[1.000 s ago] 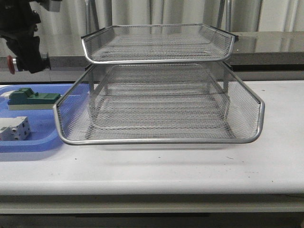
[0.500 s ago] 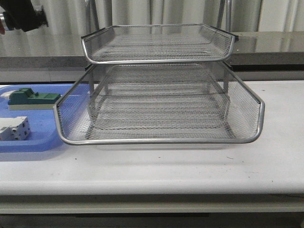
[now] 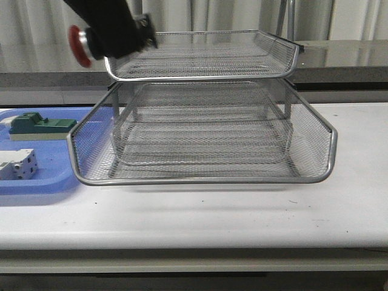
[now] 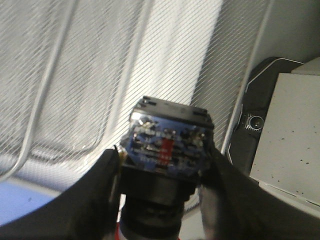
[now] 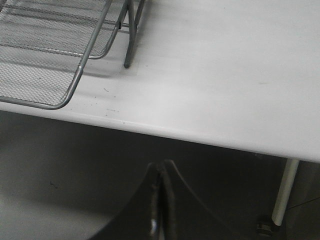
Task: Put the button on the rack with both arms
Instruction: 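Lift the red push button and carry it over the pulled-out tray, then lower the button into the middle tray and open the left gripper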
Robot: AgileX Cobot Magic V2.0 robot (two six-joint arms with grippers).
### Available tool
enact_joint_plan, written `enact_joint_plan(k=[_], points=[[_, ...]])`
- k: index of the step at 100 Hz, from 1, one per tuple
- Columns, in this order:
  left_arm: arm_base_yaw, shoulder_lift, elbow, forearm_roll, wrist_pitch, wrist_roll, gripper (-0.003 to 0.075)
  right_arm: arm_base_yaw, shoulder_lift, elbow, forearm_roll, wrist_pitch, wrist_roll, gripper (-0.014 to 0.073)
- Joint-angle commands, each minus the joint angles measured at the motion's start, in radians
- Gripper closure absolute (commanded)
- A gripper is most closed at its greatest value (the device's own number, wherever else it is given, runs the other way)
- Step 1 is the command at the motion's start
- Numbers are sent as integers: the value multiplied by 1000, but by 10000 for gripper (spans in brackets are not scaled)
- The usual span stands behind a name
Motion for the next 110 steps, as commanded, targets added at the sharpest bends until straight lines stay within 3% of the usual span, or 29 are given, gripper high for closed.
enact_joint_plan(k=[1, 23, 54, 65, 90, 99, 110], points=[[-62, 0, -22, -32, -81, -14, 741, -5, 8, -32, 6, -61, 1, 664], [-145, 98, -22, 46, -239, -14, 740, -5, 8, -32, 6, -61, 1, 664], [-157, 179, -22, 89, -293, -20, 732, -5, 8, -32, 6, -61, 1, 664], [-157, 182, -22, 89, -293, -24, 649, -5, 8, -32, 6, -61, 1, 664], [-157, 182, -22, 89, -296, -34, 305, -5, 8, -32, 6, -61, 1, 664], [-157, 182, -22, 89, -296, -35, 258, -5, 8, -32, 6, -61, 1, 664], [-157, 178, -27, 89, -290, -42, 254, -5, 8, -32, 6, -61, 1, 664]])
